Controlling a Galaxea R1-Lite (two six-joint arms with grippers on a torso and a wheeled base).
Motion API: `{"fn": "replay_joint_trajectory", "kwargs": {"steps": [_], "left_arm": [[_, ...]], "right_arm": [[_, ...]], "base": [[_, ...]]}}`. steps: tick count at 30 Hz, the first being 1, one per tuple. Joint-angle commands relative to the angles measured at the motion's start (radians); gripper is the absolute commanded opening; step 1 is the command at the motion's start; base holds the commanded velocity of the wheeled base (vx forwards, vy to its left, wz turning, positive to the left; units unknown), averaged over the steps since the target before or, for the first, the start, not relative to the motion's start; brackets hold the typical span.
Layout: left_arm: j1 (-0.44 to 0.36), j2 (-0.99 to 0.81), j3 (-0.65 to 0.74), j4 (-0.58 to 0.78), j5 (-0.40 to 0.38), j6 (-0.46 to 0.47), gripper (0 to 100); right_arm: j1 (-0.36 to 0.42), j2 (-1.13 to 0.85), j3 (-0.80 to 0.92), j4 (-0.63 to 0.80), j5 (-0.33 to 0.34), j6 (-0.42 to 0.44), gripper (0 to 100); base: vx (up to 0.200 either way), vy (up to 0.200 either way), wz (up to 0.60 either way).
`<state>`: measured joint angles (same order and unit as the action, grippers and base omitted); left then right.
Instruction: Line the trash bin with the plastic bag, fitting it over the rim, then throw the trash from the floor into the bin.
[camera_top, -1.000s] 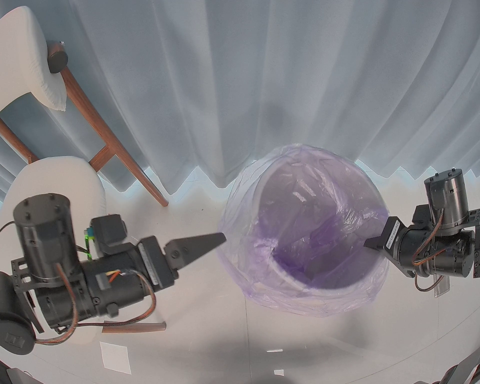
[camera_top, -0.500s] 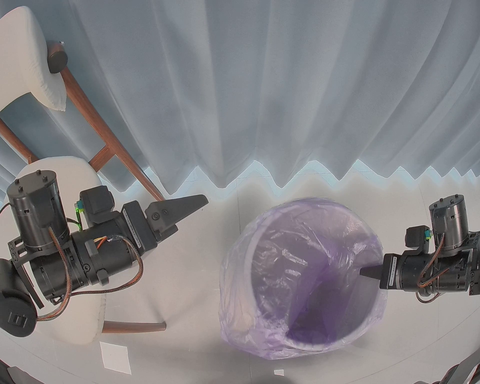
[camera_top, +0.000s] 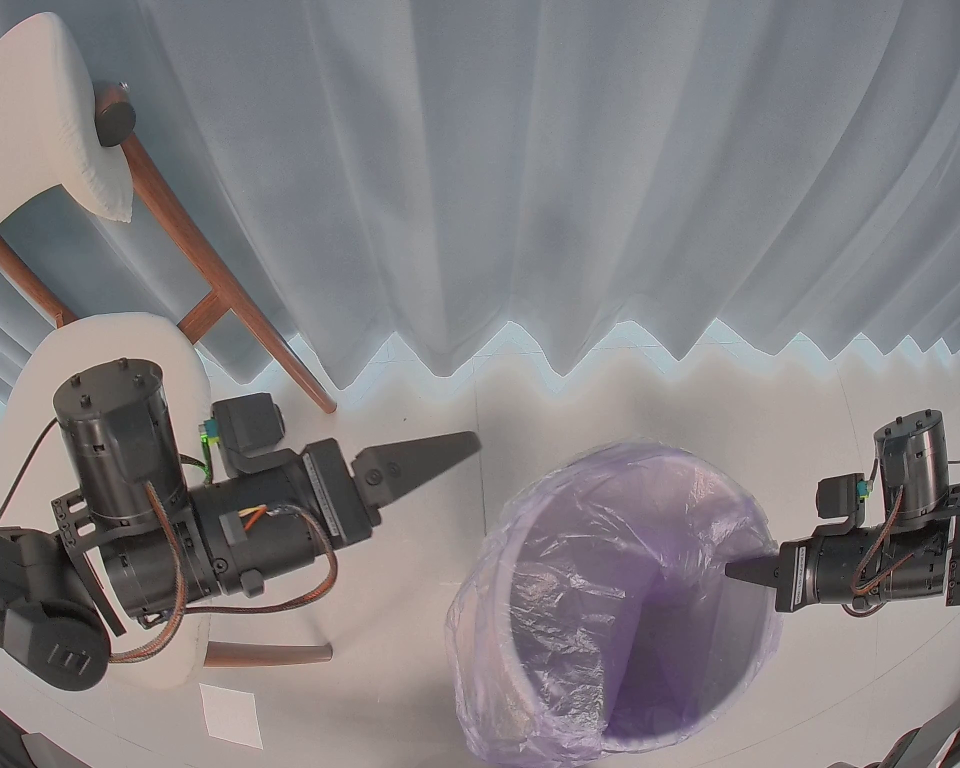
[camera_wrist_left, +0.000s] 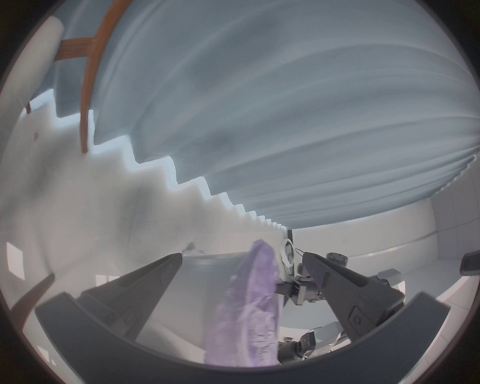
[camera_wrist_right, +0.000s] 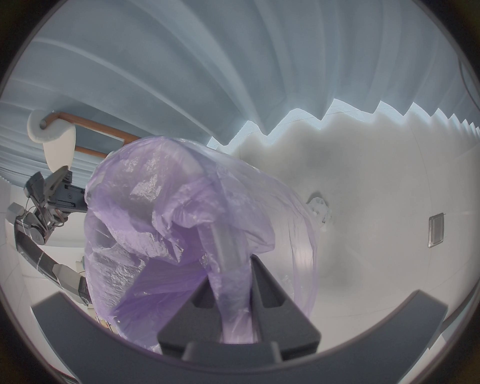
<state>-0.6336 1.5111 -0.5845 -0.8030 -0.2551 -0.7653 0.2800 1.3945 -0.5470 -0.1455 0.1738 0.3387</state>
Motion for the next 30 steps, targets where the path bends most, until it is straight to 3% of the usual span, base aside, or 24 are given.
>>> {"fn": "replay_joint_trajectory", "kwargs": {"steps": [1,4,8,9,16,17,30], "left_arm": [[-0.1,0.064,0.002,-0.056,-0.018,0.001,100],[-0.13,0.095,-0.008,-0.059,-0.024,0.012,100],[-0.126,0.147,-0.011,-0.058,-0.024,0.109,100],[-0.118,0.187,-0.015,-0.061,-0.027,0.178,100],[-0.097,0.21,-0.052,-0.058,-0.024,0.185,100],[-0.084,0.218,-0.055,-0.056,-0.021,0.184,0],[-0.034,0.218,-0.069,-0.05,-0.007,0.103,0]], "right_arm": [[0.001,-0.005,0.03,0.0,0.001,-0.023,0],[0.002,-0.003,0.035,0.0,0.0,-0.037,0],[0.005,-0.002,0.024,-0.002,0.0,-0.033,0],[0.005,0.0,0.021,-0.003,0.0,-0.033,0],[0.005,-0.006,0.024,-0.003,0.0,-0.032,0],[0.005,-0.009,0.027,-0.005,0.0,-0.03,0],[0.005,-0.046,0.039,-0.045,0.016,-0.032,0]], "base": [[0.0,0.0,0.0],[0.0,0.0,0.0],[0.0,0.0,0.0],[0.0,0.0,0.0],[0.0,0.0,0.0],[0.0,0.0,0.0],[0.0,0.0,0.0]]}}
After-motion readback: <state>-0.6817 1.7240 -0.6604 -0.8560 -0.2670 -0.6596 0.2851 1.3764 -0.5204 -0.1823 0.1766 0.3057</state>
